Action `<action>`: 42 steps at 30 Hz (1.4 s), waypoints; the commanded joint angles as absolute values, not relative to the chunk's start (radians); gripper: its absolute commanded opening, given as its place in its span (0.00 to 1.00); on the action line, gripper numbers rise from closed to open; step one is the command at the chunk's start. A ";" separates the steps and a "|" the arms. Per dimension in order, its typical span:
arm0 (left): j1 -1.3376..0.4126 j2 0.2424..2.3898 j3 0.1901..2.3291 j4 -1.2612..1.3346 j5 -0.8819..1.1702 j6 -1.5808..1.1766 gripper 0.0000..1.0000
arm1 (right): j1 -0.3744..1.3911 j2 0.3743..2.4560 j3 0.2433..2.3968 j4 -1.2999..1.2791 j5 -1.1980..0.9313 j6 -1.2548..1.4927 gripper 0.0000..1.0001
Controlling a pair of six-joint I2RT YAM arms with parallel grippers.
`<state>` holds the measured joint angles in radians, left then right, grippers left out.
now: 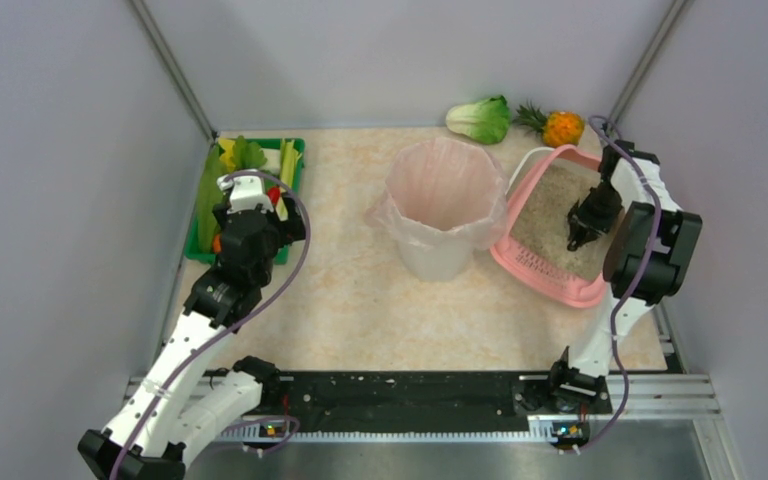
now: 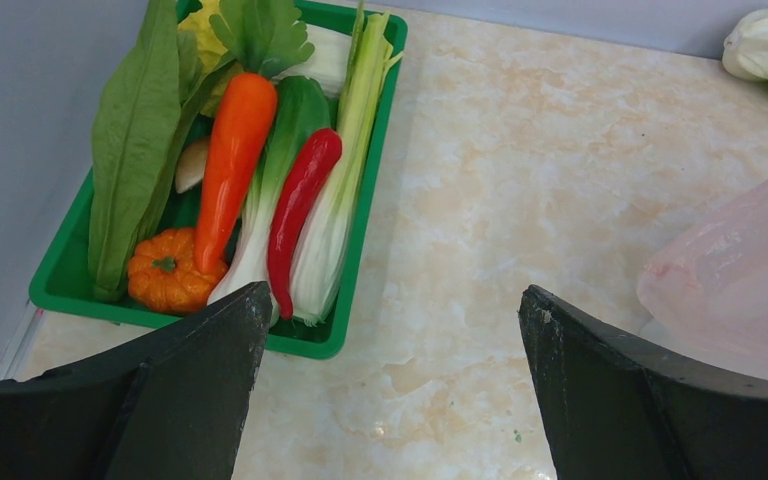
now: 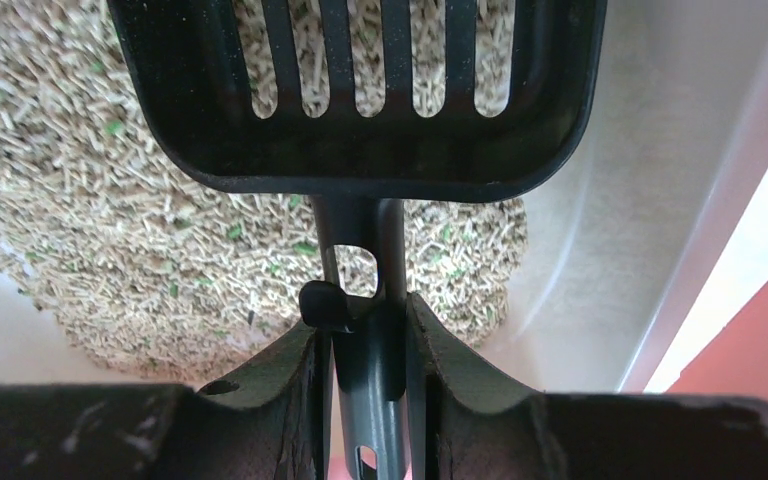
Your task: Clean the litter box
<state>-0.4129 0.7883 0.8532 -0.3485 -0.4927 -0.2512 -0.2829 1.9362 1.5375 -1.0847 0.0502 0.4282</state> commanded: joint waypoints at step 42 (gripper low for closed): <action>-0.411 0.706 0.840 -0.322 -0.487 -0.276 0.99 | -0.284 1.517 1.105 -0.620 -0.127 0.296 0.00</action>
<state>-0.4129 0.7238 0.8494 -0.3523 -0.5045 -0.2634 -0.2947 1.6226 1.1294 -0.6384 -0.0879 0.3065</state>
